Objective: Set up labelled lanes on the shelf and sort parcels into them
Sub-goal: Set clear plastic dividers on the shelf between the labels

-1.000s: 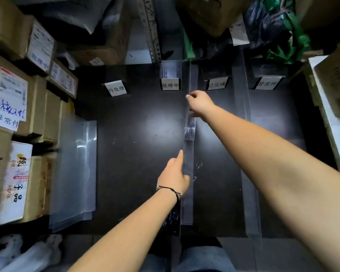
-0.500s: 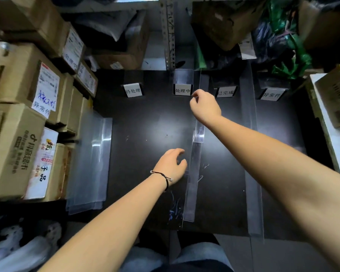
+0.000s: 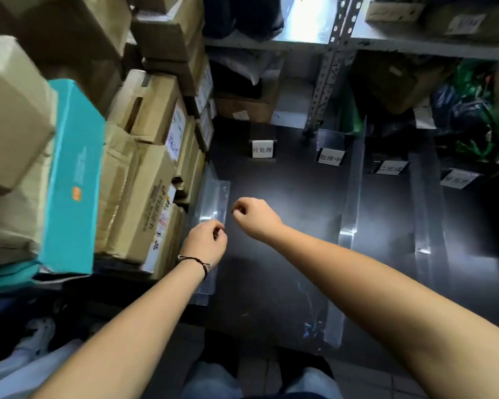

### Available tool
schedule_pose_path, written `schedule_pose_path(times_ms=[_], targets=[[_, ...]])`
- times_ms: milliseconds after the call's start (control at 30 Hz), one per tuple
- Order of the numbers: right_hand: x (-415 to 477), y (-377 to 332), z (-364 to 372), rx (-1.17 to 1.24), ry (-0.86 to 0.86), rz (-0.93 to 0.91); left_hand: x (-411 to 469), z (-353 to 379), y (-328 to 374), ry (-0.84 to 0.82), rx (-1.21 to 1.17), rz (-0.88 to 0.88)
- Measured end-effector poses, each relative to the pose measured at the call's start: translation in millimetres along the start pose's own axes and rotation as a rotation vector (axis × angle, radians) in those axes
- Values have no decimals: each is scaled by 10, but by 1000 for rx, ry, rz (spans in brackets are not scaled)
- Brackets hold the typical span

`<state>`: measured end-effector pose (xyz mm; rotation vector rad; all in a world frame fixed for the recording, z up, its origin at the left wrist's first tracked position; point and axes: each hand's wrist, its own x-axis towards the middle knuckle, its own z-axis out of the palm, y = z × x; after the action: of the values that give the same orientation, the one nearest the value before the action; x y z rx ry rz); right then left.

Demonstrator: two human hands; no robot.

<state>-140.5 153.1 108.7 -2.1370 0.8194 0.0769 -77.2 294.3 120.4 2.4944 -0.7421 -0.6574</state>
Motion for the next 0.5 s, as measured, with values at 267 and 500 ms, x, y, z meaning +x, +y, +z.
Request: schedule_pose_path(times_ms=[267, 500], targets=[[236, -465, 756, 39, -74, 222, 51, -159, -544, -109, -55, 0], [258, -356, 1107, 187, -120, 387, 17, -127, -726, -144, -138, -20]])
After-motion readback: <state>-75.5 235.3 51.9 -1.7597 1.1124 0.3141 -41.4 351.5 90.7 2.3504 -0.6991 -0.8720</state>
